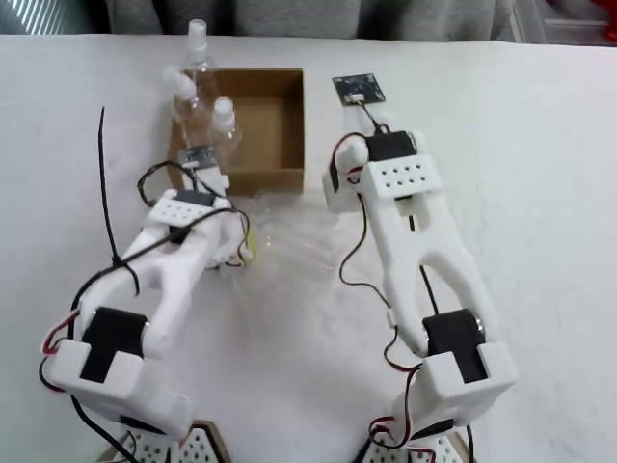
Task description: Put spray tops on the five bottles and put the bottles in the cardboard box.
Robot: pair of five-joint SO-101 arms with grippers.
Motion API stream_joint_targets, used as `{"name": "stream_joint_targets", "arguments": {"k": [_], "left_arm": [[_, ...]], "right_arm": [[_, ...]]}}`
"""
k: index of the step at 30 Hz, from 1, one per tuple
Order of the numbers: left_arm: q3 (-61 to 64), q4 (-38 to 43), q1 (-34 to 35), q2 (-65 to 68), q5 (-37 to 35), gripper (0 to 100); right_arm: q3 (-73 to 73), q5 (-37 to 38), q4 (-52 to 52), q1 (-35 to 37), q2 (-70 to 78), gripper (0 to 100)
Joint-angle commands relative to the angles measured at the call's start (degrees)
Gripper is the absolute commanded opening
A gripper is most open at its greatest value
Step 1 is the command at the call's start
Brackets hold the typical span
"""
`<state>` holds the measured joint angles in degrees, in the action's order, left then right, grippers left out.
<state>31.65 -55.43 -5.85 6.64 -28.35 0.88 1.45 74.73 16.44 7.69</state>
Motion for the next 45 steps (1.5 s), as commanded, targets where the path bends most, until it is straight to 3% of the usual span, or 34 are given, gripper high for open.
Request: {"name": "stream_joint_targets", "arguments": {"k": [1, 6, 18, 24, 31, 34, 39, 45], "left_arm": [[-0.7, -1.67, -0.31, -0.84, 0.79, 23], [-3.43, -6.51, -0.31, -0.92, 1.05, 24], [-2.55, -3.78, -0.31, -0.22, 0.62, 23], [-1.49, -0.97, -1.01, -0.31, 1.14, 8], [-1.41, -1.41, -1.19, -0.31, 1.49, 7], [-1.41, -2.29, -0.48, -0.75, 4.57, 9], [-1.85, -5.89, -0.66, -0.84, 3.69, 24], [-2.02, -7.82, -0.66, -0.92, 5.71, 26]], "right_arm": [[0.26, 0.53, -0.48, -0.57, -0.31, 1.6], [0.26, 0.53, -0.48, -0.57, -0.31, 1.6], [-0.79, 0.53, -0.75, -0.92, -0.4, 1.6], [-0.88, 0.53, -0.75, -2.33, -0.4, 1.6], [-1.05, 0.53, -0.75, -2.86, -0.31, 1.6], [-1.05, 0.53, -0.75, -2.86, -0.31, 1.6], [-1.05, 0.53, -0.75, -2.86, -0.31, 1.6], [-1.05, 0.53, -0.75, -2.86, -0.31, 1.6]]}}
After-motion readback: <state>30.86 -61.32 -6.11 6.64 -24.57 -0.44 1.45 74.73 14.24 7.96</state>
